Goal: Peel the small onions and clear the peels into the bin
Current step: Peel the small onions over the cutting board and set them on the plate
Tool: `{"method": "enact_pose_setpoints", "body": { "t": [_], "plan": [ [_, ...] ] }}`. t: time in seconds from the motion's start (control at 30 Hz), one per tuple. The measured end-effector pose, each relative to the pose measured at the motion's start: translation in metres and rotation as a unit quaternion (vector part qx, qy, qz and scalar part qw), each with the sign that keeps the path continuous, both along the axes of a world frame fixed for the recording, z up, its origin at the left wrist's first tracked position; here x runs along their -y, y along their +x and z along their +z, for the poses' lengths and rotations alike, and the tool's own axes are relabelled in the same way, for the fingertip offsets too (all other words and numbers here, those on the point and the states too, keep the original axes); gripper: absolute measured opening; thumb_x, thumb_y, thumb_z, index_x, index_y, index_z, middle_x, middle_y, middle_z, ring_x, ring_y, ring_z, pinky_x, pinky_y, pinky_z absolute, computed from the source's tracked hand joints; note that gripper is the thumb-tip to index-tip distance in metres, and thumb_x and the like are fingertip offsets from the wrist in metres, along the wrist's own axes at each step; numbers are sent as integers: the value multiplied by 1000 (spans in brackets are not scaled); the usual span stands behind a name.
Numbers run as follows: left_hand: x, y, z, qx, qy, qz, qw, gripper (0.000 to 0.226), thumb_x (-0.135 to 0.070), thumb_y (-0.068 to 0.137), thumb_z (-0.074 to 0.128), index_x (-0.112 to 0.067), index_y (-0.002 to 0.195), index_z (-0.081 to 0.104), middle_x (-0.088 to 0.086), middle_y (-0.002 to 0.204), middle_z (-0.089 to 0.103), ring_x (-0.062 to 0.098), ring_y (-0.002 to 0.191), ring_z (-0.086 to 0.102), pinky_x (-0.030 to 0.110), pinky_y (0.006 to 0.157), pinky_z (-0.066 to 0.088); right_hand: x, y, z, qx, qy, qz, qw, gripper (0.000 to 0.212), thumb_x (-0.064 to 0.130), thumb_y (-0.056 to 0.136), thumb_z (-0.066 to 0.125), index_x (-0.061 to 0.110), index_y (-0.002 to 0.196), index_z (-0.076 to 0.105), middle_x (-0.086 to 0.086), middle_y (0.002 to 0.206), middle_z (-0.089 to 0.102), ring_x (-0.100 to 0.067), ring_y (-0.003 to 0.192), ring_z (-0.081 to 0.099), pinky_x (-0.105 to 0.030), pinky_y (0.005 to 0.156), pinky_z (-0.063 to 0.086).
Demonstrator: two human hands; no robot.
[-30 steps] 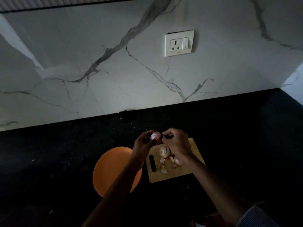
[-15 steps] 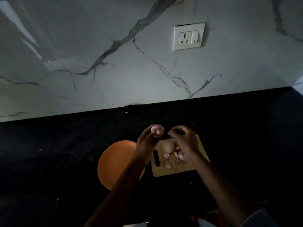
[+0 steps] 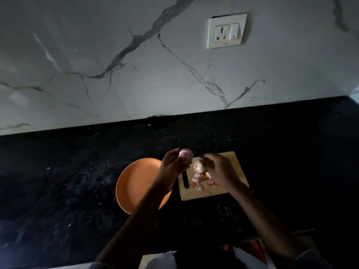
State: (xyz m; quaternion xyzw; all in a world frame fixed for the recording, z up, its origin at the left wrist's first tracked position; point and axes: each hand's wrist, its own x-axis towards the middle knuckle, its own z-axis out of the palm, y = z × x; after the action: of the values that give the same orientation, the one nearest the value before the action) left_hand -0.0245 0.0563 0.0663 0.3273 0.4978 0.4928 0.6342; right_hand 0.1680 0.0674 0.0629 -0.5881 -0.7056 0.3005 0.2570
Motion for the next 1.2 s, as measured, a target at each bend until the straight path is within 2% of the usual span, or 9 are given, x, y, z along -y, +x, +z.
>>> {"method": "enact_pose_setpoints", "body": {
  "t": [0.13,0.2,0.27,0.43,0.53,0.6,0.93,1.07,1.2],
  "plan": [
    [4,3,13,-25,42,-47,998,25,-22,96,55,-33,91,77,-3,95,73,17,94,67,29,87,53,-15,-7,31,-93,43,53,993,35,24,95,68,20,129,66,11,118,68,2,105,65,-7,87,48],
    [3,2,15,-25,56,-49,997,19,-25,94,58,-24,103,74,7,104,72,20,101,66,28,88,54,-19,-9,36,-77,52,85,992,36,23,94,70,18,129,67,7,121,70,2,108,64,-9,91,48],
    [1,0,15,-40,61,-41,996,29,-26,93,60,-12,118,66,18,114,70,24,106,67,27,86,55,-19,-8,36,-63,61,99,991,36,23,94,70,17,129,67,4,121,71,2,108,65,-9,91,48],
    [-1,-1,14,-54,62,-44,996,42,-25,91,64,0,125,61,21,116,70,28,109,68,31,87,55,-17,-8,32,-55,76,96,991,35,20,93,71,16,127,68,3,116,73,4,102,66,-7,85,50],
    [-2,0,15,-58,69,-48,995,36,-23,94,64,-1,122,64,22,114,70,27,106,68,39,94,54,-13,-12,29,-43,82,71,993,32,21,91,73,15,122,70,2,112,74,-3,98,70,-16,83,56],
    [-2,1,15,-67,80,-50,993,27,-20,95,63,-5,117,67,17,107,72,22,99,68,35,90,55,-10,-15,28,-39,86,53,994,31,20,90,73,12,120,70,1,112,74,-4,97,70,-21,83,58],
    [-2,6,15,-74,105,-28,991,38,-28,88,68,-4,118,67,13,105,72,17,93,68,29,80,53,-6,-27,28,-44,93,-33,994,12,22,89,75,16,99,70,4,92,74,-5,83,69,-19,68,57],
    [-5,-2,9,-67,113,-37,991,38,-20,93,66,0,125,62,19,116,69,28,105,67,38,89,53,-9,-27,31,-88,84,-76,990,10,17,87,76,15,96,73,8,89,74,4,80,68,-5,65,49],
    [-4,-8,10,-44,123,-76,988,32,-12,101,55,-1,131,59,19,128,65,35,121,61,40,98,51,-12,-26,29,-161,38,-131,977,4,22,87,74,22,91,74,12,82,74,5,77,68,-11,64,50]
  ]
}}
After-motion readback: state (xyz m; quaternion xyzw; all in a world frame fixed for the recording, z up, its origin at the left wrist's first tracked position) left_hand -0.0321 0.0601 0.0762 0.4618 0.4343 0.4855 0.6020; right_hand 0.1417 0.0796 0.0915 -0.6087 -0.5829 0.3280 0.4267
